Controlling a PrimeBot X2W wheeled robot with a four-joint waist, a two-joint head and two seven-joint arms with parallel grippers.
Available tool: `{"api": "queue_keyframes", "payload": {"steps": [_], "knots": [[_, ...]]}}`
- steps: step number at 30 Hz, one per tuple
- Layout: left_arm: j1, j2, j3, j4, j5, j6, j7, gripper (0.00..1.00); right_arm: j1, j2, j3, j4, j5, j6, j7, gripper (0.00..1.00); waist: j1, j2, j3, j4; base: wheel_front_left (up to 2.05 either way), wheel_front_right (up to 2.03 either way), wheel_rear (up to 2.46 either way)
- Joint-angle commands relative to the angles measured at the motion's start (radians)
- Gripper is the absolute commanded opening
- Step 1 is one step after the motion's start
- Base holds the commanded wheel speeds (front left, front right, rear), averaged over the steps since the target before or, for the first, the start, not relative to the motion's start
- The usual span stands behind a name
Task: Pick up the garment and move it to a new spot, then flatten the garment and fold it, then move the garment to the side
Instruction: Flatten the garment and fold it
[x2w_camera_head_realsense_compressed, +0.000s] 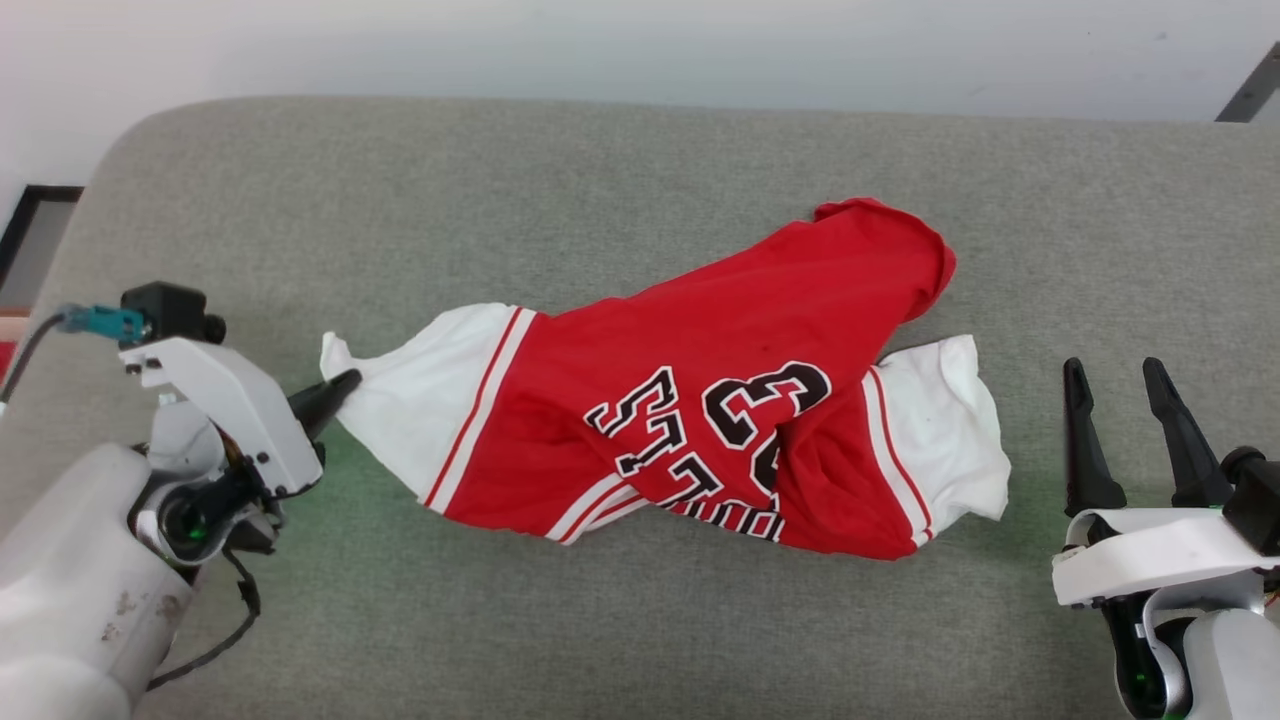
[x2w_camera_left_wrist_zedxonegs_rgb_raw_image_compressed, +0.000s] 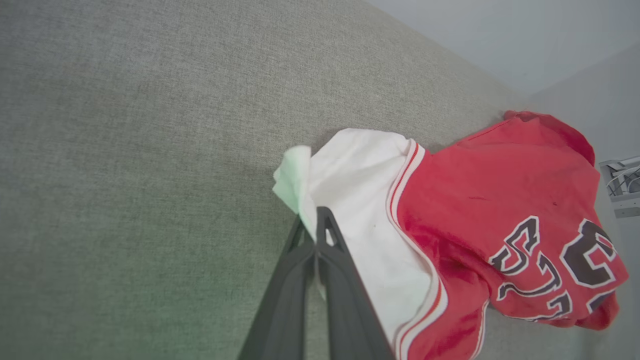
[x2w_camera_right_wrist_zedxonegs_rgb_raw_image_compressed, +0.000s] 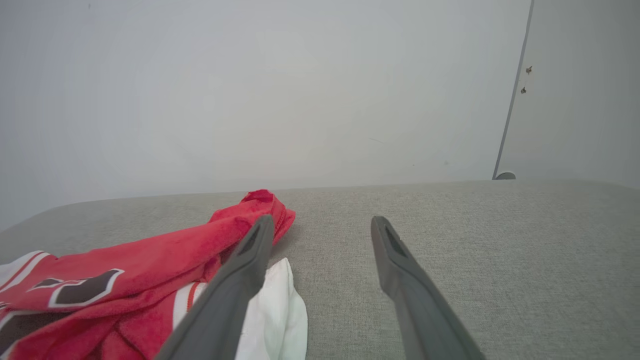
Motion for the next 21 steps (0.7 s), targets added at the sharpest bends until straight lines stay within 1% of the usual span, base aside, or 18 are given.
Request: {"api": "queue_keyframes", "payload": {"steps": [1, 2, 3, 4, 8, 9, 13, 15, 17, 19, 21], "knots": [[0.005, -0.006, -0.007, 0.005, -0.002, 0.001, -0.013, 0.11, 0.006, -0.008, 0.003, 0.002, 0.007, 0.0, 0.004, 1.0, 0.0, 0.0, -0.001, -0.007, 0.0, 0.0, 0.0], [0.002, -0.004, -0.015, 0.007, 0.009, 0.001, -0.019, 0.39, 0.005, -0.013, 0.006, 0.003, 0.006, 0.0, 0.007, 1.0, 0.0, 0.0, -0.003, -0.009, 0.0, 0.0, 0.0], [-0.001, 0.0, -0.023, 0.01, 0.019, 0.001, -0.029, 0.79, 0.005, -0.016, 0.01, 0.003, 0.006, 0.0, 0.011, 1.0, 0.0, 0.0, -0.004, -0.01, 0.0, 0.0, 0.0], [-0.001, 0.004, -0.031, 0.014, 0.029, 0.001, -0.039, 1.0, 0.005, -0.021, 0.017, 0.003, 0.007, 0.0, 0.017, 1.0, 0.0, 0.0, -0.007, -0.011, 0.0, 0.0, 0.0], [0.014, 0.019, -0.05, 0.013, 0.061, 0.001, -0.111, 1.0, 0.01, -0.054, 0.06, 0.002, 0.008, 0.0, 0.047, 1.0, 0.0, 0.0, -0.02, -0.012, 0.0, 0.0, 0.0], [0.014, 0.019, -0.05, 0.013, 0.061, 0.001, -0.111, 1.0, 0.01, -0.054, 0.06, 0.002, 0.008, 0.0, 0.047, 1.0, 0.0, 0.0, -0.02, -0.012, 0.0, 0.0, 0.0], [0.052, 0.036, -0.071, -0.009, 0.113, 0.001, -0.236, 1.0, 0.021, -0.113, 0.124, -0.01, 0.007, 0.0, 0.095, 1.0, 0.0, 0.0, -0.032, -0.005, 0.0, 0.0, 0.0], [0.078, 0.036, -0.073, -0.028, 0.136, 0.001, -0.315, 1.0, 0.027, -0.157, 0.165, -0.021, 0.01, 0.0, 0.131, 1.0, 0.0, 0.0, -0.035, 0.004, 0.0, 0.0, 0.0], [0.109, 0.038, -0.079, -0.041, 0.179, 0.007, -0.403, 1.0, 0.036, -0.207, 0.234, -0.047, 0.027, 0.0, 0.173, 1.0, 0.0, 0.0, -0.038, 0.013, 0.0, 0.0, 0.0], [0.146, 0.025, -0.085, -0.061, 0.216, 0.034, -0.481, 1.0, 0.041, -0.268, 0.294, -0.077, 0.039, 0.0, 0.226, 1.0, 0.0, 0.0, -0.04, 0.022, 0.0, 0.0, 0.0], [0.187, 0.007, -0.074, -0.093, 0.243, 0.06, -0.521, 1.0, 0.039, -0.331, 0.359, -0.116, 0.068, 0.0, 0.287, 1.0, 0.0, 0.0, -0.041, 0.033, 0.0, 0.0, 0.0]]}}
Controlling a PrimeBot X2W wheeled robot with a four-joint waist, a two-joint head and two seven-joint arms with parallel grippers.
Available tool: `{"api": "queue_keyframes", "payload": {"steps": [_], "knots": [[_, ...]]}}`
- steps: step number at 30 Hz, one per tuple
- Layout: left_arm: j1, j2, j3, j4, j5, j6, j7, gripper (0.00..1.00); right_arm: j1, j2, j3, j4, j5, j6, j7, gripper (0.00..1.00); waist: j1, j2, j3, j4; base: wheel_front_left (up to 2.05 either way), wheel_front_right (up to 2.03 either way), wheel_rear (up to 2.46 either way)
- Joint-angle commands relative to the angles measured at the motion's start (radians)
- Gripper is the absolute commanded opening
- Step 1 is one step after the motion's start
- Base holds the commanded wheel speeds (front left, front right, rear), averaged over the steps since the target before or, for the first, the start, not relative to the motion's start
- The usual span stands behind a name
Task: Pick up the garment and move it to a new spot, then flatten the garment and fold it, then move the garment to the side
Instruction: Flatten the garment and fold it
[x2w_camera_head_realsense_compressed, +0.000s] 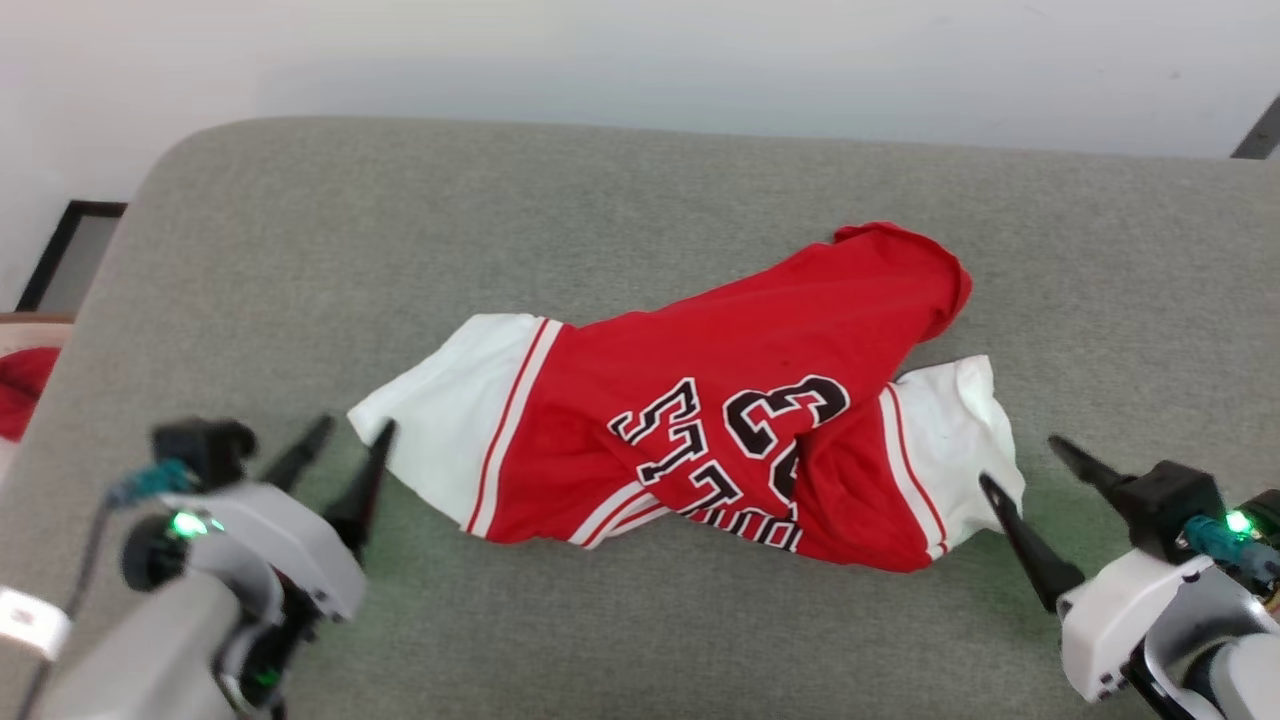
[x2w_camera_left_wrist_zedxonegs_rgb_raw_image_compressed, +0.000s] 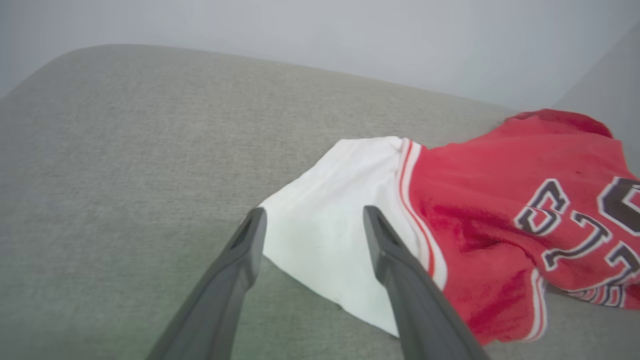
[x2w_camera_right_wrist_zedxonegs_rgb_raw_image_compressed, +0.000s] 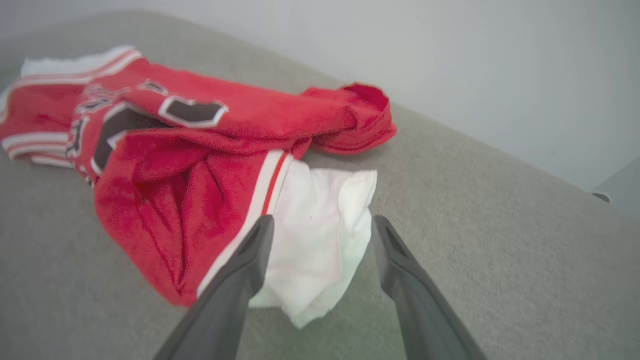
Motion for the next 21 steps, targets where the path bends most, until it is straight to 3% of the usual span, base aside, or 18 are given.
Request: {"api": "queue_keyframes", "payload": {"steps": [1, 8, 11, 15, 21], "knots": [[0.033, -0.011, 0.01, -0.024, 0.031, 0.024, -0.016, 1.0, 0.003, -0.045, 0.045, -0.027, 0.023, -0.001, 0.042, 1.0, 0.0, 0.0, -0.003, 0.016, 0.0, 0.0, 0.0], [0.211, -0.093, 0.208, -0.246, 0.277, 0.16, -0.023, 1.0, -0.047, -0.343, 0.306, -0.211, 0.148, -0.001, 0.312, 1.0, 0.0, 0.0, 0.011, 0.075, 0.0, 0.0, 0.0], [0.294, -0.139, 0.312, -0.338, 0.38, 0.19, -0.023, 1.0, -0.108, -0.462, 0.408, -0.282, 0.183, -0.001, 0.392, 1.0, 0.0, 0.0, 0.024, 0.097, 0.0, 0.0, 0.0], [0.384, -0.198, 0.392, -0.409, 0.482, 0.18, -0.023, 1.0, -0.215, -0.562, 0.525, -0.33, 0.179, -0.001, 0.427, 1.0, 0.0, 0.0, 0.042, 0.13, 0.0, 0.0, 0.0], [0.425, -0.274, 0.454, -0.413, 0.552, 0.128, -0.023, 1.0, -0.357, -0.609, 0.69, -0.288, 0.179, -0.001, 0.431, 1.0, 0.0, 0.0, 0.072, 0.166, 0.0, 0.0, 0.0]]}}
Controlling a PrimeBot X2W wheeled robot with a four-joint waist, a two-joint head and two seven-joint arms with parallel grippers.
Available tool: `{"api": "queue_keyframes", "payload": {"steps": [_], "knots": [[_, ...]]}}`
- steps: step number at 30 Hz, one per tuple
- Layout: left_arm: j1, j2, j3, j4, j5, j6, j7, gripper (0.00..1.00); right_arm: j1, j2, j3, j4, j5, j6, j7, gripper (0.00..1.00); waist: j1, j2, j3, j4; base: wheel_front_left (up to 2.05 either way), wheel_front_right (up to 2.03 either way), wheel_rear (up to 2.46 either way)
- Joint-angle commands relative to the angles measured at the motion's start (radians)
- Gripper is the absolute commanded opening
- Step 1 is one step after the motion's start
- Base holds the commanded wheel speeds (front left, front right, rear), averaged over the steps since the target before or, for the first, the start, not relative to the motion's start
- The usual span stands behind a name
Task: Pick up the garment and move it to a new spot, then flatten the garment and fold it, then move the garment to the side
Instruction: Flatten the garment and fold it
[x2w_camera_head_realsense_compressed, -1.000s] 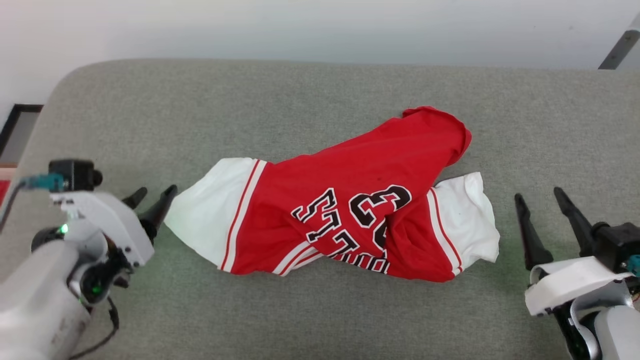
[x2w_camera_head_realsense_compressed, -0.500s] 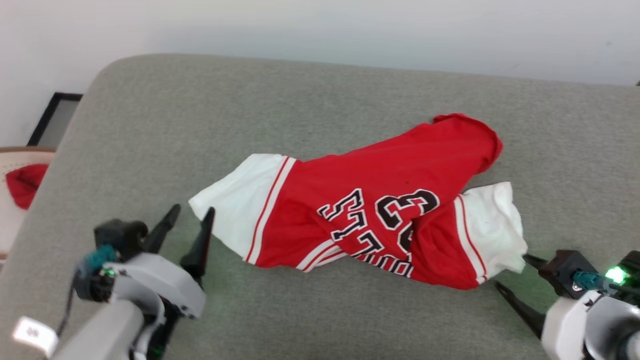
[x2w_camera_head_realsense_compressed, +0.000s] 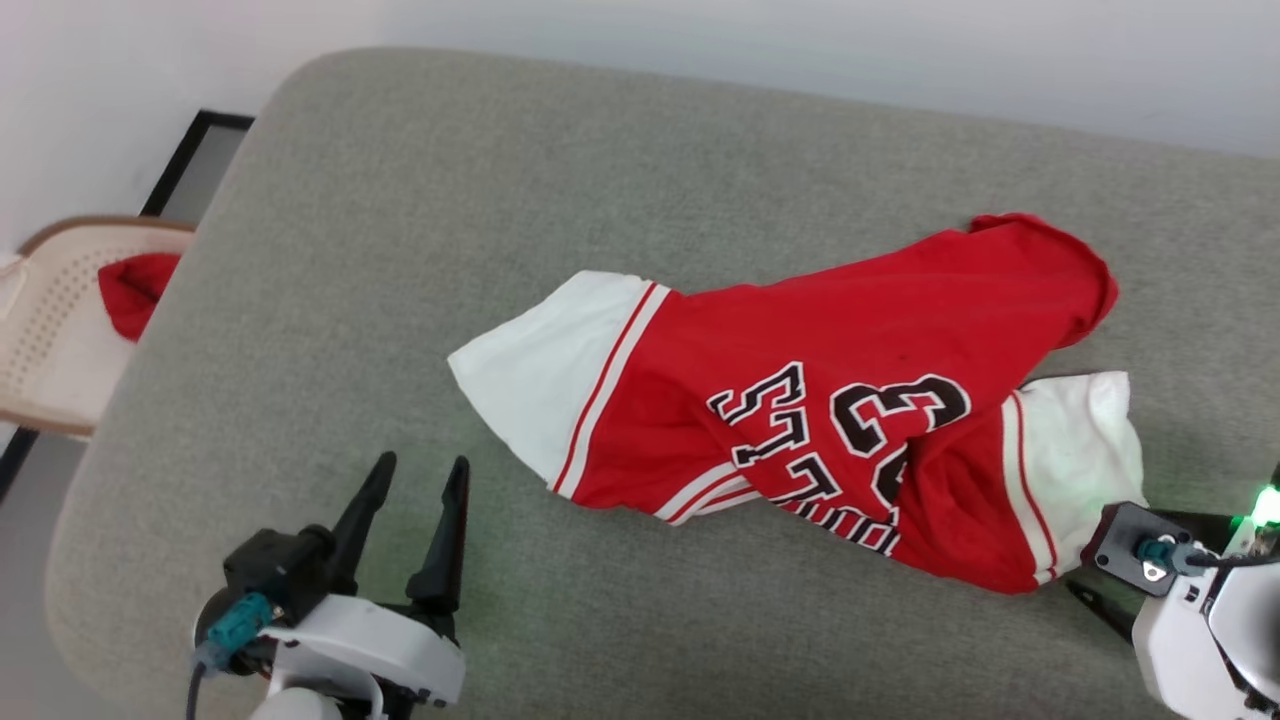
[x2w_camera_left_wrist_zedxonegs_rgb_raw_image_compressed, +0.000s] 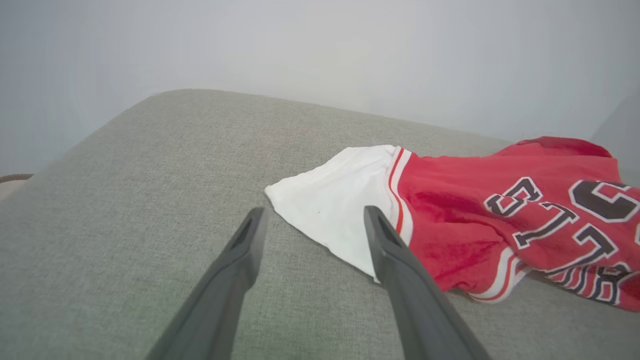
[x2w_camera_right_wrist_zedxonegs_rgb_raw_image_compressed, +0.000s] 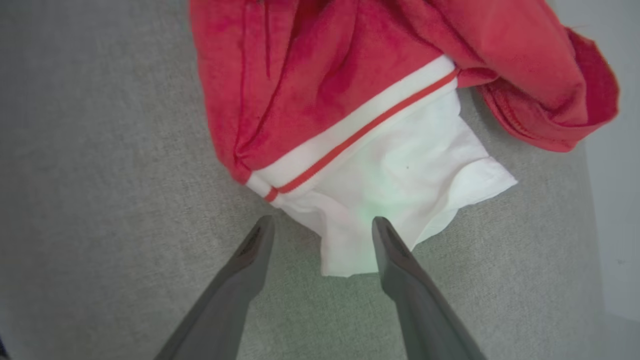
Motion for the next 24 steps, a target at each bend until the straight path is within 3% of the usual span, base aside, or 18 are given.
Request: {"api": "queue_keyframes", "payload": {"steps": [1, 6, 7, 9, 13, 16, 20, 24], "knots": [[0.008, -0.02, 0.02, 0.007, 0.004, -0.021, 0.0, 1.0, -0.038, 0.005, 0.036, 0.026, 0.0, -0.001, -0.012, 1.0, 0.0, 0.0, 0.025, 0.022, 0.0, 0.0, 0.0], [-0.014, -0.039, 0.052, 0.035, 0.048, -0.068, 0.0, 1.0, -0.112, 0.024, 0.123, 0.108, 0.015, -0.001, -0.052, 1.0, 0.0, 0.0, 0.048, 0.028, 0.0, 0.0, 0.0], [-0.025, -0.04, 0.06, 0.041, 0.052, -0.077, 0.0, 1.0, -0.122, 0.032, 0.128, 0.127, 0.026, -0.001, -0.058, 0.55, 0.0, 0.0, 0.053, 0.027, 0.0, 0.0, 0.0], [-0.046, -0.029, 0.064, 0.055, 0.07, -0.097, 0.0, 1.0, -0.134, 0.039, 0.161, 0.159, 0.027, -0.001, -0.049, 0.0, 0.0, 0.0, 0.058, 0.023, 0.0, 0.0, 0.0], [-0.113, 0.026, 0.054, 0.087, 0.098, -0.131, 0.018, 1.0, -0.169, 0.069, 0.169, 0.202, 0.037, -0.001, -0.069, 0.0, 0.0, 0.0, 0.068, 0.001, 0.0, 0.0, 0.0], [-0.182, 0.072, 0.04, 0.111, 0.064, -0.161, 0.127, 1.0, -0.187, 0.083, 0.178, 0.221, 0.04, -0.001, -0.079, 0.0, 0.0, 0.0, 0.075, -0.013, 0.0, 0.0, 0.0], [-0.29, 0.133, 0.016, 0.146, -0.095, -0.184, 0.447, 1.0, -0.213, 0.094, 0.188, 0.24, 0.048, -0.001, -0.084, 0.0, 0.0, 0.0, 0.087, -0.033, 0.0, 0.0, 0.0], [-0.375, 0.218, -0.08, 0.101, -0.211, -0.191, 0.769, 1.0, -0.23, 0.111, 0.198, 0.254, 0.047, -0.001, -0.091, 0.0, 0.0, 0.0, 0.095, -0.052, 0.0, 0.0, 0.0]]}}
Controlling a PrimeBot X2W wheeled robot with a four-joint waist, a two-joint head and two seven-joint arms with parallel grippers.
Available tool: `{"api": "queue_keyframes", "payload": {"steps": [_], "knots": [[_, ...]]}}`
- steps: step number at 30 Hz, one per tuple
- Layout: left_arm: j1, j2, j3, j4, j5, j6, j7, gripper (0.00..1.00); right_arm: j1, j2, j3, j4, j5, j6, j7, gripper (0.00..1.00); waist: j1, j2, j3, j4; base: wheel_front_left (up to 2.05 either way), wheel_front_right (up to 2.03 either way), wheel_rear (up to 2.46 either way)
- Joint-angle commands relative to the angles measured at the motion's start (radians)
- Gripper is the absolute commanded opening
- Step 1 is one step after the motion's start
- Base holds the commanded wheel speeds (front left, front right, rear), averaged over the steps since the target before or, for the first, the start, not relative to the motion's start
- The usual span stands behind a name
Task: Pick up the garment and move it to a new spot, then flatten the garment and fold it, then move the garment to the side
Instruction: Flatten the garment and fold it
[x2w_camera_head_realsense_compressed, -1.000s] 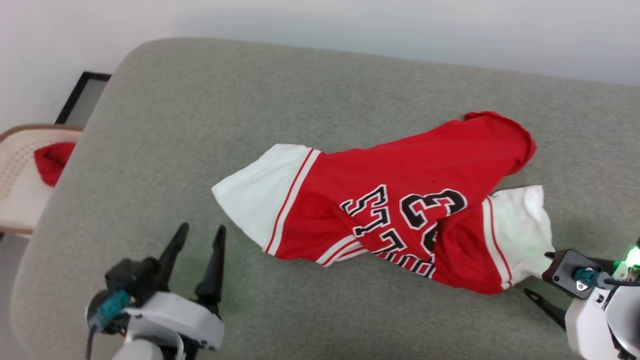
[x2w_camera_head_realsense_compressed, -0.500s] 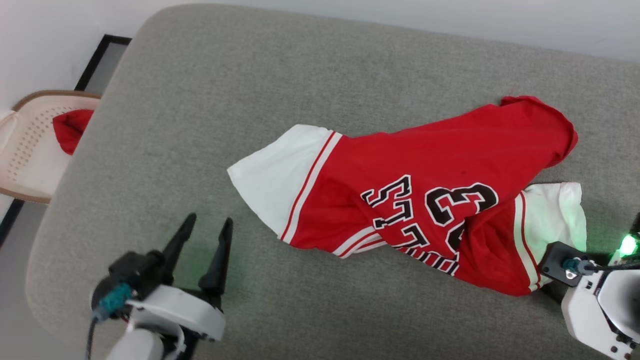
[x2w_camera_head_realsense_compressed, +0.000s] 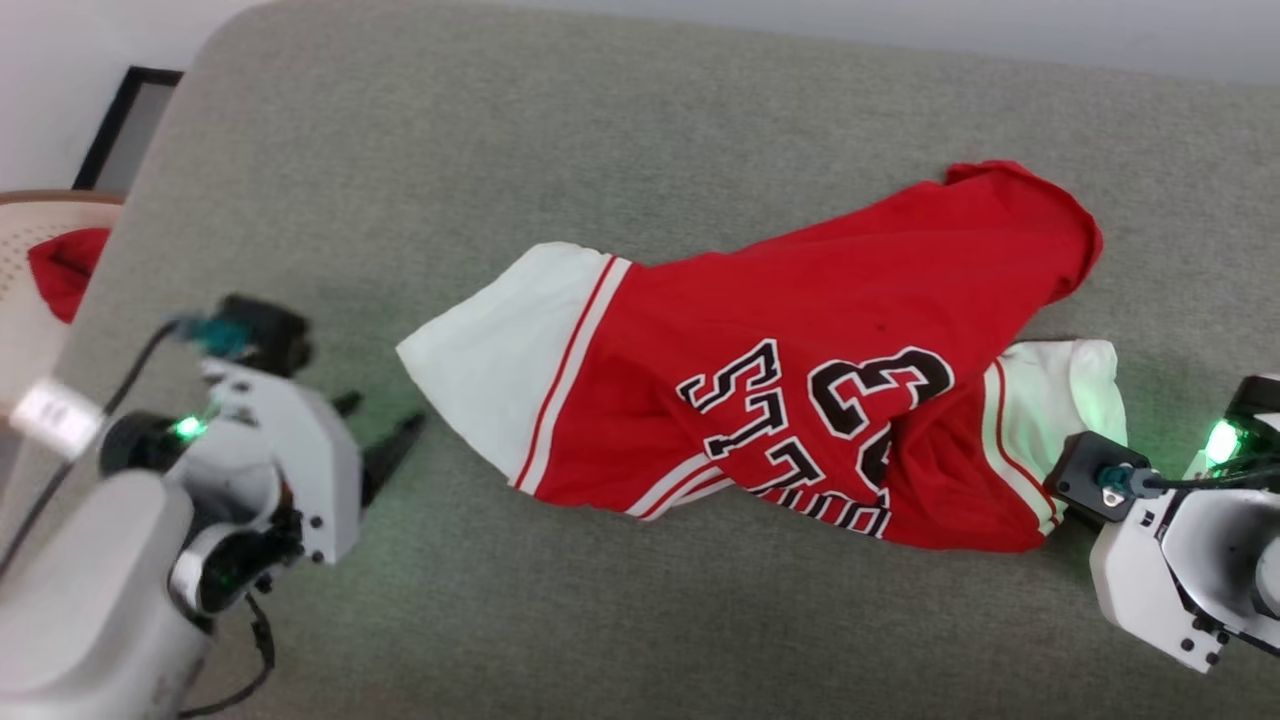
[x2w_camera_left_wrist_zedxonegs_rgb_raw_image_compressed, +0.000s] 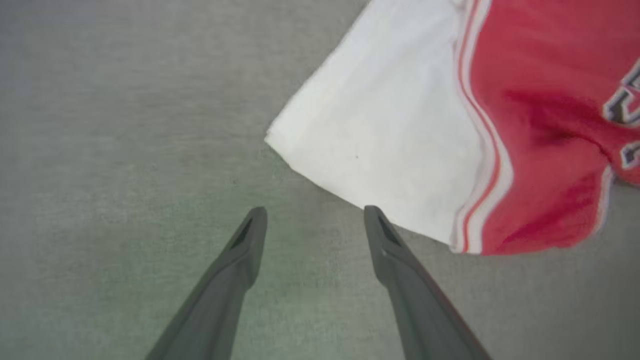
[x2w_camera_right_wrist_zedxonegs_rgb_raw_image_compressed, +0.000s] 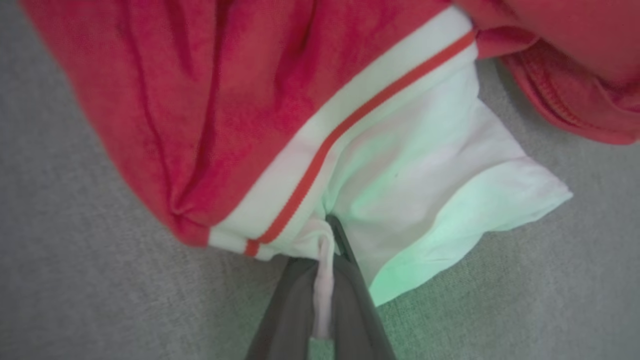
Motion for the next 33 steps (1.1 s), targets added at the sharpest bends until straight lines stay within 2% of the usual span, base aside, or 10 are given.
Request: {"api": "queue_keyframes", "payload": {"steps": [1, 4, 6, 9, 21, 22, 23, 24, 25, 33], "knots": [[-0.042, 0.039, -0.065, -0.06, -0.055, -0.003, 0.104, 1.0, -0.006, 0.005, 0.014, 0.021, -0.001, -0.002, 0.004, 0.0, 0.0, 0.0, 0.012, -0.016, 0.0, 0.0, 0.0], [-0.089, 0.109, -0.14, -0.113, -0.129, -0.001, 0.23, 1.0, -0.018, 0.012, 0.024, 0.033, 0.0, -0.002, 0.002, 0.0, 0.0, 0.0, 0.025, -0.026, 0.0, 0.0, 0.0], [-0.122, 0.125, -0.184, -0.13, -0.165, -0.001, 0.279, 1.0, -0.03, 0.017, 0.027, 0.04, 0.003, -0.002, -0.001, 0.0, 0.0, 0.0, 0.035, -0.031, 0.0, 0.0, 0.0], [-0.157, 0.126, -0.223, -0.117, -0.218, -0.001, 0.329, 1.0, -0.043, 0.024, 0.031, 0.05, 0.006, -0.002, -0.003, 0.0, 0.0, 0.0, 0.049, -0.04, 0.0, 0.0, 0.0], [-0.26, 0.056, -0.372, 0.024, -0.279, -0.002, 0.295, 1.0, -0.076, 0.042, 0.052, 0.073, 0.014, -0.003, -0.013, 0.0, 0.0, 0.0, 0.086, -0.061, 0.0, 0.0, 0.0], [-0.267, 0.055, -0.387, 0.036, -0.28, -0.002, 0.29, 0.91, -0.078, 0.044, 0.053, 0.075, 0.014, -0.003, -0.013, 0.0, 0.0, 0.0, 0.087, -0.063, 0.0, 0.0, 0.0], [-0.271, 0.054, -0.401, 0.049, -0.285, -0.002, 0.283, 0.48, -0.078, 0.046, 0.052, 0.076, 0.015, -0.003, -0.017, 0.0, 0.0, 0.0, 0.088, -0.065, 0.0, 0.0, 0.0], [-0.275, 0.053, -0.415, 0.058, -0.289, -0.002, 0.278, 0.27, -0.079, 0.049, 0.05, 0.078, 0.015, -0.003, -0.024, 0.0, 0.0, 0.0, 0.087, -0.067, 0.0, 0.0, 0.0], [-0.278, 0.051, -0.428, 0.066, -0.298, -0.002, 0.273, 0.0, -0.079, 0.052, 0.051, 0.08, 0.014, -0.003, -0.026, 0.0, 0.0, 0.0, 0.086, -0.069, 0.0, 0.0, 0.0], [-0.29, 0.065, -0.464, 0.095, -0.363, -0.002, 0.165, 0.0, -0.051, 0.078, -0.036, 0.083, 0.016, -0.002, -0.129, 0.0, 0.0, 0.0, 0.049, -0.079, 0.0, 0.0, 0.0]]}}
